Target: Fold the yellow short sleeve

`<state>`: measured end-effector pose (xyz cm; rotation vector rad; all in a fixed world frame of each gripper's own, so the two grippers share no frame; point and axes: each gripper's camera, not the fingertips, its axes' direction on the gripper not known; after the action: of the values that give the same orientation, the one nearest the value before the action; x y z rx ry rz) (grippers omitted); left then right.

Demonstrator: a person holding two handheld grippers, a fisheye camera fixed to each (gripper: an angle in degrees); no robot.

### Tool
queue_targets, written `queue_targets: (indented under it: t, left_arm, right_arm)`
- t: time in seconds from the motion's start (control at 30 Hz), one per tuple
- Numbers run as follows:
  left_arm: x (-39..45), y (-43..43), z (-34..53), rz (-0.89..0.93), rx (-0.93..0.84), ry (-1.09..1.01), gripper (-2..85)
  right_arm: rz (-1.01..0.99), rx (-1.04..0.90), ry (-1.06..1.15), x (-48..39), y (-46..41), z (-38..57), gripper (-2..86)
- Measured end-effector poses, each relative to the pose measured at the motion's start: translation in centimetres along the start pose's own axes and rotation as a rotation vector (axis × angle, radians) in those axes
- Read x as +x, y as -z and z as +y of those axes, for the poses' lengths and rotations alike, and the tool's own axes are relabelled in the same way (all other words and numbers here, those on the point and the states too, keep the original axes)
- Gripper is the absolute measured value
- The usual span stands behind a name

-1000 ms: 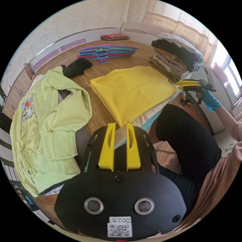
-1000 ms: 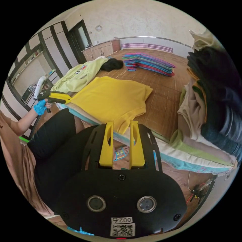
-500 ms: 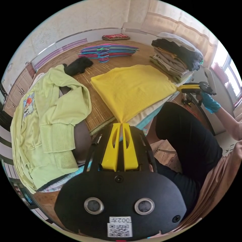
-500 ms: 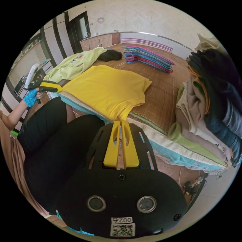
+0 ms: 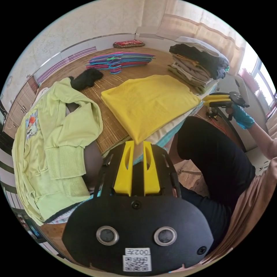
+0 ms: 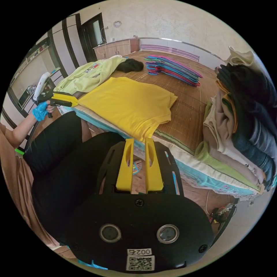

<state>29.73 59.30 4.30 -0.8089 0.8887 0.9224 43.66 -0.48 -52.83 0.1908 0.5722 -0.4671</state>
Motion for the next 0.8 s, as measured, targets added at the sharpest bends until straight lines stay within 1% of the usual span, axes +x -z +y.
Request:
queue_targets:
  t: [0.1,0.27,0.57,0.73,0.8]
  left_arm:
    - [0.3,-0.3,0.1,-0.012,-0.001,0.004,2.1]
    - [0.5,-0.1,0.8,-0.025,0.005,0.010,-0.6]
    - [0.7,-0.1,1.3,-0.031,0.006,0.008,-1.0]
    - [0.8,0.8,1.9,-0.040,0.050,0.013,-1.0]
    - [1.1,0.7,2.0,-0.037,0.036,-0.008,-1.0]
  right_arm:
    - [0.019,-0.022,-0.012,-0.9,-1.0,0.0,7.7]
    - [0.027,-0.009,-0.053,-1.7,-1.6,0.2,4.5]
    - [0.056,-0.036,-0.046,-3.4,-2.3,0.7,0.9]
    - [0.192,-0.020,0.059,-6.0,-1.4,0.9,-0.8]
    - [0.224,-0.011,0.080,-6.5,-0.9,1.1,-0.9]
